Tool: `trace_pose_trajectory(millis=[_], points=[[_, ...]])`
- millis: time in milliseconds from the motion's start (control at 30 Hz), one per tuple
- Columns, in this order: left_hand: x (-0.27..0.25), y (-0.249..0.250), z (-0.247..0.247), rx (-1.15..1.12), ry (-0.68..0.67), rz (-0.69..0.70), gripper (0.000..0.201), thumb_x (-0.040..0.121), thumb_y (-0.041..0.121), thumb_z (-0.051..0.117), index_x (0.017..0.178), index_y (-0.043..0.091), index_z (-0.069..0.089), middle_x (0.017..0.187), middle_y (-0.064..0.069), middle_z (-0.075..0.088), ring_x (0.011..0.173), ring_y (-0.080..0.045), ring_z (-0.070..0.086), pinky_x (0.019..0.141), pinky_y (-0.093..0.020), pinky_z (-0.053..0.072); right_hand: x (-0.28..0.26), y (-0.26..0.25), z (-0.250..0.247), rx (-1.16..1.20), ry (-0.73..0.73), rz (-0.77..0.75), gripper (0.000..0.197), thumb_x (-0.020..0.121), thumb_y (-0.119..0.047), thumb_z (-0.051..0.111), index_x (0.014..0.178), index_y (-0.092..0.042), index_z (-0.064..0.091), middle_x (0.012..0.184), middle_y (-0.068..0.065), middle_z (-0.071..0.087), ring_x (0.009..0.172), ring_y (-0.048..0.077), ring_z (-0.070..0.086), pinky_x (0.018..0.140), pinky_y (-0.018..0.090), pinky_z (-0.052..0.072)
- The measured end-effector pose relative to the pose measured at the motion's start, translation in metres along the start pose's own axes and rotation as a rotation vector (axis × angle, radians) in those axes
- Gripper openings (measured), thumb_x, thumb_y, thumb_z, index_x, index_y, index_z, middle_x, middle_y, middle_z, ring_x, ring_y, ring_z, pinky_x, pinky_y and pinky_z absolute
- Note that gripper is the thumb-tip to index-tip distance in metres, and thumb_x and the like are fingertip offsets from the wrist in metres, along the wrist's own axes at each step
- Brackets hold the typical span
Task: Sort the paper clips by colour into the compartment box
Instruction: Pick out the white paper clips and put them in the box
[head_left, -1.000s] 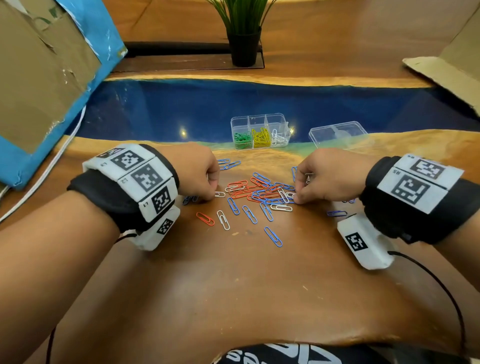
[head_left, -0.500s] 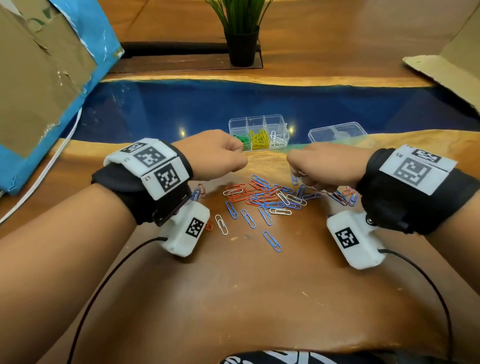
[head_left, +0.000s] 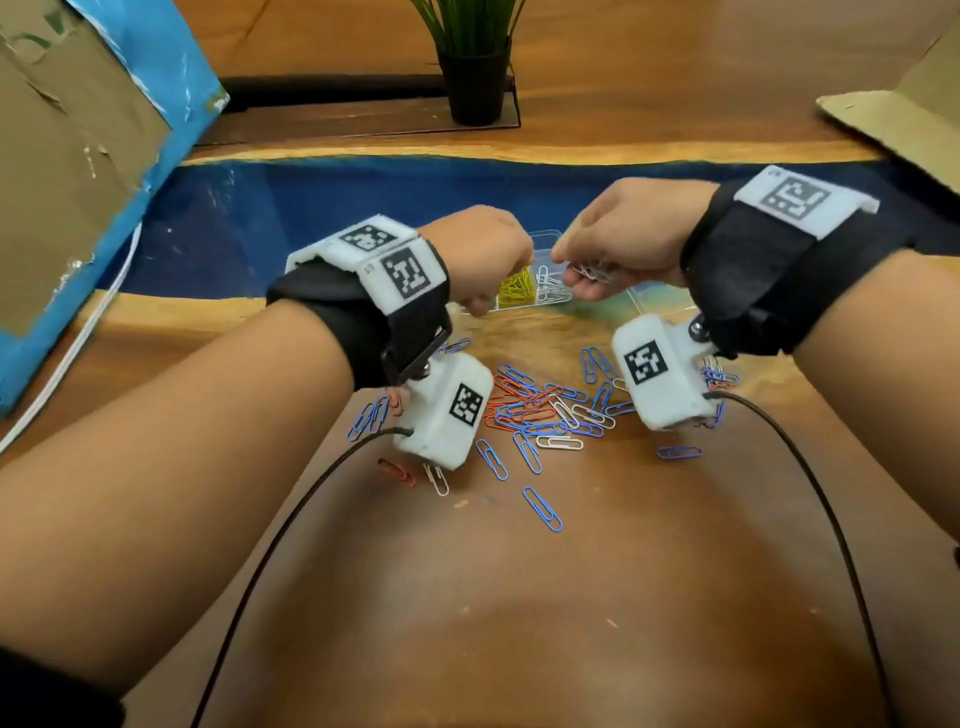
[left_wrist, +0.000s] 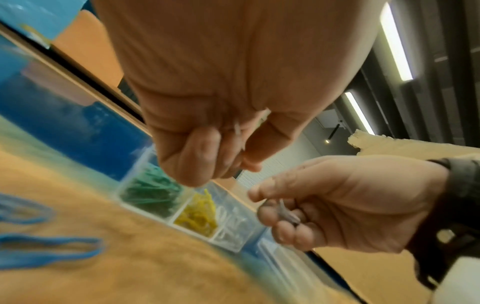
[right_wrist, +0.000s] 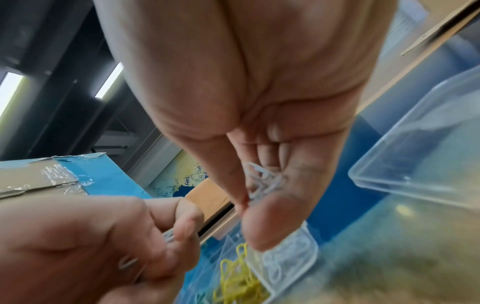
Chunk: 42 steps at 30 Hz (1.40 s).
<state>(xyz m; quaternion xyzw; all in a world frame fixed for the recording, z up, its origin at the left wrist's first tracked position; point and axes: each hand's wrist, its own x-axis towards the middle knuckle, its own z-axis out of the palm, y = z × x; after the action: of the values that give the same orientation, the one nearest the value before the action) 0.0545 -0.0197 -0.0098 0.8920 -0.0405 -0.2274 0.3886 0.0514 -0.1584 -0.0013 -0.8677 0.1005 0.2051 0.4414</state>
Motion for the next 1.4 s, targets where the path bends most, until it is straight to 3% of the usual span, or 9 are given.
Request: trace_pose_trajectory(millis=[100, 233, 433, 633, 767, 900, 1033, 1233, 1400], points=[[0.005, 0.013, 0.000, -0.111, 0.011, -0.033, 0.019, 0.093, 0.006, 0.040, 0.083, 0.009, 0.056, 0.067, -0.005, 0.044, 0.053, -0.016, 0.039, 0.050, -0.023, 0.037, 0.004, -0.008, -0.005, 0.006, 0.034, -0.002, 0.009, 0.087, -0.002, 0.058, 0.092, 0.001, 0.066, 0.086, 0.014, 0.069, 0.077, 0.022, 0.067, 0.086, 0.036, 0.057], [0.009, 0.024, 0.001, -0.241, 0.007, -0.018, 0.019, 0.092, 0.007, 0.040, 0.101, 0.004, 0.057, 0.084, -0.009, 0.054, 0.065, -0.019, 0.053, 0.061, -0.025, 0.051, 0.006, -0.015, -0.010, -0.011, 0.077, 0.004, 0.023, 0.090, -0.006, 0.056, 0.109, 0.004, 0.064, 0.084, 0.012, 0.070, 0.088, 0.023, 0.072, 0.091, 0.038, 0.055], [0.011, 0.027, 0.005, -0.163, 0.039, 0.043, 0.023, 0.091, 0.019, 0.048, 0.069, 0.018, 0.051, 0.100, -0.009, 0.056, 0.092, -0.024, 0.055, 0.099, -0.045, 0.049, 0.006, -0.015, -0.011, -0.018, 0.086, 0.022, 0.018, 0.093, -0.017, 0.057, 0.097, -0.002, 0.065, 0.077, 0.008, 0.070, 0.090, 0.022, 0.072, 0.092, 0.038, 0.055], [0.009, 0.024, 0.006, -0.267, 0.059, 0.069, 0.017, 0.096, 0.016, 0.042, 0.083, 0.018, 0.052, 0.104, -0.006, 0.055, 0.092, -0.021, 0.055, 0.096, -0.039, 0.050, -0.001, -0.016, -0.009, 0.079, 0.089, 0.026, 0.030, 0.094, -0.008, 0.050, 0.120, 0.003, 0.059, 0.093, 0.015, 0.067, 0.092, 0.023, 0.069, 0.088, 0.032, 0.056], [0.001, 0.021, 0.002, -0.288, 0.059, 0.061, 0.022, 0.095, 0.007, 0.035, 0.086, 0.018, 0.052, 0.093, -0.005, 0.056, 0.088, -0.021, 0.052, 0.086, -0.032, 0.051, -0.011, -0.012, -0.005, 0.065, 0.076, -0.073, 0.040, 0.094, 0.001, 0.040, 0.133, 0.007, 0.047, 0.127, 0.034, 0.055, 0.061, 0.015, 0.044, 0.053, 0.018, 0.042], [-0.007, 0.008, -0.005, -0.153, 0.042, 0.112, 0.024, 0.093, 0.005, 0.034, 0.100, 0.014, 0.056, 0.083, -0.007, 0.059, 0.077, -0.021, 0.056, 0.065, -0.025, 0.048, -0.012, -0.004, -0.002, -0.353, 0.134, -0.155, 0.030, 0.092, -0.004, 0.044, 0.102, -0.015, 0.070, 0.093, 0.010, 0.067, 0.077, 0.022, 0.062, 0.073, 0.033, 0.057], [-0.019, -0.011, -0.011, 0.229, -0.015, 0.145, 0.017, 0.089, 0.014, 0.048, 0.088, 0.017, 0.065, 0.075, 0.000, 0.064, 0.064, -0.014, 0.059, 0.075, -0.033, 0.053, -0.022, 0.002, 0.005, -0.557, 0.064, -0.217, 0.019, 0.088, -0.014, 0.055, 0.089, -0.022, 0.072, 0.064, 0.000, 0.060, 0.055, 0.015, 0.054, 0.055, 0.024, 0.047], [-0.038, -0.031, -0.003, 0.677, -0.059, 0.206, 0.005, 0.079, 0.025, 0.066, 0.083, 0.023, 0.069, 0.074, 0.011, 0.064, 0.073, -0.008, 0.057, 0.081, -0.027, 0.051, -0.040, 0.015, 0.025, -0.829, -0.122, -0.213, 0.003, 0.077, -0.021, 0.071, 0.079, -0.020, 0.073, 0.061, -0.006, 0.066, 0.044, 0.002, 0.054, 0.056, 0.018, 0.046], [-0.044, -0.035, 0.002, 0.775, -0.043, 0.265, 0.005, 0.083, 0.020, 0.061, 0.082, 0.023, 0.064, 0.082, 0.010, 0.063, 0.085, -0.014, 0.056, 0.075, -0.023, 0.044, -0.050, 0.025, 0.034, -0.960, -0.183, -0.206, 0.014, 0.073, -0.023, 0.076, 0.080, -0.026, 0.064, 0.072, -0.009, 0.063, 0.073, 0.013, 0.059, 0.062, 0.022, 0.045]])
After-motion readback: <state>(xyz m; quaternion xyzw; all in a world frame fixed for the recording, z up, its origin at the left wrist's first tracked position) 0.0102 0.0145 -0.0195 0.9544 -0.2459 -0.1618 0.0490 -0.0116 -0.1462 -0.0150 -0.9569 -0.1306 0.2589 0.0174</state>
